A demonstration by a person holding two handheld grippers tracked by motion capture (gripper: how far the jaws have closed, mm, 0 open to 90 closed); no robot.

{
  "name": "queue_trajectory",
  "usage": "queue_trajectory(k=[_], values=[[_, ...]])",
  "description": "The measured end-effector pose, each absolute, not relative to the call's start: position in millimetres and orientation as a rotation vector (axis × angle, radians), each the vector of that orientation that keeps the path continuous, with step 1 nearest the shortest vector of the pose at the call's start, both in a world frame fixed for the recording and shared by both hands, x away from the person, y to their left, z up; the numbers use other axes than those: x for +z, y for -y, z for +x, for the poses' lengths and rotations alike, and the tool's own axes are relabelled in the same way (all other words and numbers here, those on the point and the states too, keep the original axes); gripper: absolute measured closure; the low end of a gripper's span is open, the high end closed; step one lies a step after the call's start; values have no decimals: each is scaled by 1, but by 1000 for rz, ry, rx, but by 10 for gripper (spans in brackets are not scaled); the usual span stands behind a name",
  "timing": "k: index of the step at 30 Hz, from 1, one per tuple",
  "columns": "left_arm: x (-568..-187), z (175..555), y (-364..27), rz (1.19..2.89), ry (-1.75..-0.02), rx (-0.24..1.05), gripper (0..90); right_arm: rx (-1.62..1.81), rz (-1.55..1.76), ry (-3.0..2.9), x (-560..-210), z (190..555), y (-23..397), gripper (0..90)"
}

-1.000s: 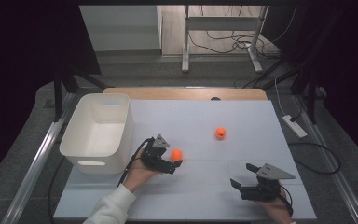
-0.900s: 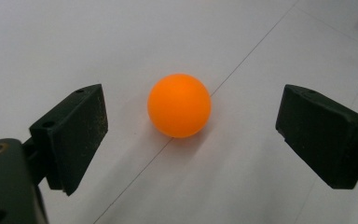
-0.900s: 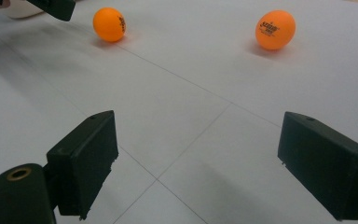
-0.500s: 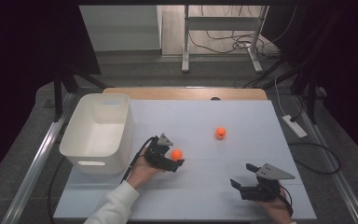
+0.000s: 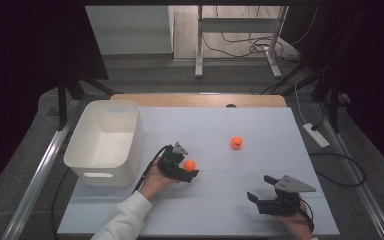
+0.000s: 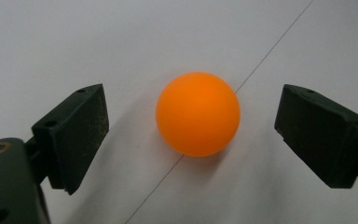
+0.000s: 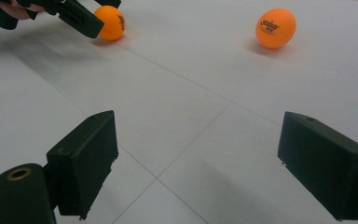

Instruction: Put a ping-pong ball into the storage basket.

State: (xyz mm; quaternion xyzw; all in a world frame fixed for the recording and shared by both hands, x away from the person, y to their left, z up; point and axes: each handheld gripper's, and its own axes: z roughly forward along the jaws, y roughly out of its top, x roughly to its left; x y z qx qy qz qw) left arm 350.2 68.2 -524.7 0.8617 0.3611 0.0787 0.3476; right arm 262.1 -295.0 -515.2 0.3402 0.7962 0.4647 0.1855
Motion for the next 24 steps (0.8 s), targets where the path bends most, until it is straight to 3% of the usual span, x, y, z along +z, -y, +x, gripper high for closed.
queue_trajectory(k=[11, 24], values=[[-526, 351, -68, 2247, -941, 216, 164, 1305, 958, -2237, -514, 262, 296, 119], [-527, 350, -68, 2269, -898, 202, 372, 1311, 953, -2234, -514, 262, 297, 119]])
